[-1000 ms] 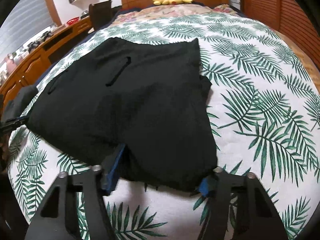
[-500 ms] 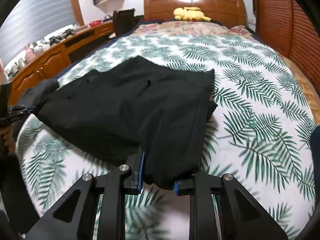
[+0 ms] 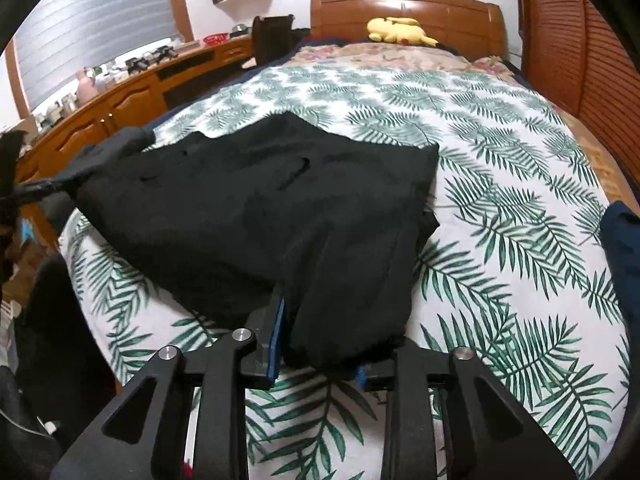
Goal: Fold large clothes
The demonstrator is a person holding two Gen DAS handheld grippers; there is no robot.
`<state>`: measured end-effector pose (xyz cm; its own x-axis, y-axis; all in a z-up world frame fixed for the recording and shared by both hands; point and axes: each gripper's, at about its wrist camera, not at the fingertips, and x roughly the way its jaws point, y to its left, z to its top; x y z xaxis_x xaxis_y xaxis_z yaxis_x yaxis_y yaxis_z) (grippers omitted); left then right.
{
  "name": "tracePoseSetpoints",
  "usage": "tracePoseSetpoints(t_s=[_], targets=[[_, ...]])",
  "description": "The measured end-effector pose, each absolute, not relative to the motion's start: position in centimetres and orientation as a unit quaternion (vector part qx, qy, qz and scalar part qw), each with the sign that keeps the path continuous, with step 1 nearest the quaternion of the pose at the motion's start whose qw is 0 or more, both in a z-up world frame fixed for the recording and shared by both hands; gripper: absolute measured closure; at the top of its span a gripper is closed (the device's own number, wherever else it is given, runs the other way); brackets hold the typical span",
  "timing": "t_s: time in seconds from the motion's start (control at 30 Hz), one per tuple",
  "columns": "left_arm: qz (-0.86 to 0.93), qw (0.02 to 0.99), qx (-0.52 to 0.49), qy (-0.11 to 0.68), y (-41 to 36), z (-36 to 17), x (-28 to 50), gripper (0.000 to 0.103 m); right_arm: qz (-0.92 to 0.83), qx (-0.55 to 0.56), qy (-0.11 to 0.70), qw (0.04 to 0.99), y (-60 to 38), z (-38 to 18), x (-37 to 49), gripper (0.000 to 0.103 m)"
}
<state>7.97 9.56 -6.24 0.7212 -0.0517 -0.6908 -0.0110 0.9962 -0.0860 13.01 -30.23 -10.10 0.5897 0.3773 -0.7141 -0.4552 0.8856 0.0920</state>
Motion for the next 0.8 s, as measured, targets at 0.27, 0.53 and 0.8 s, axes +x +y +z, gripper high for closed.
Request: tracePoseSetpoints(t_s=[0.27, 0.53, 0.8], targets=[[-0.023, 0.940, -0.018, 0.340, 6.5, -3.9, 8.7, 0.085, 0.208, -0.049, 0.382, 0.899, -30.2, -10.1, 13.5, 0.050], [-0.073, 0.928, -0.012, 0.365, 1.3, -6.0, 11.5, 0.082, 0.185, -0.043, 0.392, 0.900, -30.8, -11.0, 14.4, 0.032], [-0.114, 0.914, 0.017, 0.389, -5.0, -8.6, 14.1, 0.081, 0.180, -0.040, 0.396, 0.899, -31.0, -12.1, 14.6, 0.027]])
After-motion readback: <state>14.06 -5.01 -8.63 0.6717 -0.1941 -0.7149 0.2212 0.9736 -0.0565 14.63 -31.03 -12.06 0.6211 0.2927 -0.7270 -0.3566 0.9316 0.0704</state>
